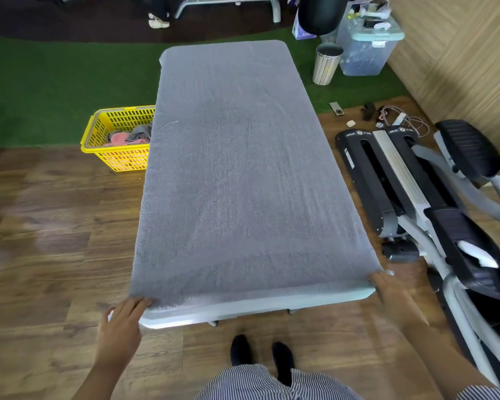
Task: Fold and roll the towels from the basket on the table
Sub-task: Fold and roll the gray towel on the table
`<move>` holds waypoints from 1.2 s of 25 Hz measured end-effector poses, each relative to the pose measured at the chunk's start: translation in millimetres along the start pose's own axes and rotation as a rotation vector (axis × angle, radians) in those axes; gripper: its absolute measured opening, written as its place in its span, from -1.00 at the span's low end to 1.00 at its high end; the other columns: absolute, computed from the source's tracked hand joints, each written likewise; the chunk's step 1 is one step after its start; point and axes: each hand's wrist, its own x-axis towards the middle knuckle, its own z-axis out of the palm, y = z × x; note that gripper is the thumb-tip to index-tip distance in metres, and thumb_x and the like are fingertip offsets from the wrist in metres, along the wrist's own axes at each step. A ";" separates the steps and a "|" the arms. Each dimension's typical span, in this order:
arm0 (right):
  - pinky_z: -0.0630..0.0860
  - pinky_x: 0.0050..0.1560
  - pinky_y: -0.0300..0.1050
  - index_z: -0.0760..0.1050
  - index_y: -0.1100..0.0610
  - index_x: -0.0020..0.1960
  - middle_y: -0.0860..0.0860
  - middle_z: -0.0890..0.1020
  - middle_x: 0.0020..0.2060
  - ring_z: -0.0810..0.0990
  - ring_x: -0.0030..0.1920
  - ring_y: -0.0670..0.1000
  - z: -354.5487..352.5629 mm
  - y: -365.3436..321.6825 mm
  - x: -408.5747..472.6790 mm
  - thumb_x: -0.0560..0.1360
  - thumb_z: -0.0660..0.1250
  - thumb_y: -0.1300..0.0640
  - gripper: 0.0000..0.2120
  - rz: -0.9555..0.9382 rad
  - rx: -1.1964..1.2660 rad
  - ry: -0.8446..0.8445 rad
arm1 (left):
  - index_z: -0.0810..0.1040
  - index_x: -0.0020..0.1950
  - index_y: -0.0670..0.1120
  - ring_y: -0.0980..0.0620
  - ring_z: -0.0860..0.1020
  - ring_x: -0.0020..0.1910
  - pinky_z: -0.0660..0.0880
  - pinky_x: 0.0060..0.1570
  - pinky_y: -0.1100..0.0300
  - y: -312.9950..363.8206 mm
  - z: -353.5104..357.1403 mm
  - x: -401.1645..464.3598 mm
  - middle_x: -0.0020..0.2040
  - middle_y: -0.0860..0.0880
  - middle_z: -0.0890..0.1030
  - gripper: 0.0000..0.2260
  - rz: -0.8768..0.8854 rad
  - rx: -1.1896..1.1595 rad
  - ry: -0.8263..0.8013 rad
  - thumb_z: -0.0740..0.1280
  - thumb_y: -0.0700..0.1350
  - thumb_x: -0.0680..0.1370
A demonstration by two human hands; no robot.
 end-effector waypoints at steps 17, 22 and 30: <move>0.44 -0.05 -0.15 0.58 0.27 0.10 0.08 0.63 0.02 0.60 -0.08 0.13 2.7 -17.2 3.8 0.43 0.29 0.47 -0.71 -0.036 0.123 0.176 | 0.63 0.10 -0.14 -0.20 0.57 0.00 0.50 -0.13 -0.11 24.9 0.8 11.0 0.06 -0.08 0.62 -0.63 -0.097 -0.166 0.036 0.11 -0.02 0.50; 0.34 -0.05 -0.14 0.52 0.27 0.10 0.07 0.55 -0.06 0.43 -0.11 0.01 2.0 -22.8 4.9 0.46 0.19 0.48 -0.71 -0.029 0.125 0.136 | 0.63 0.06 -0.12 -0.07 0.55 0.03 0.44 -0.09 -0.04 29.3 0.6 11.3 0.04 -0.04 0.62 -0.67 -0.075 -0.095 0.022 0.14 -0.05 0.48; 0.40 -0.37 -0.12 0.43 0.15 -0.24 0.02 0.49 -0.28 0.46 -0.33 0.06 -1.2 -15.3 10.7 0.43 0.27 0.37 -0.84 0.013 0.061 0.142 | 0.53 0.06 -0.15 -0.16 0.54 -0.08 0.51 -0.21 -0.08 14.1 2.2 16.1 -0.02 -0.09 0.52 -0.62 0.059 -0.075 -0.076 0.30 -0.38 0.27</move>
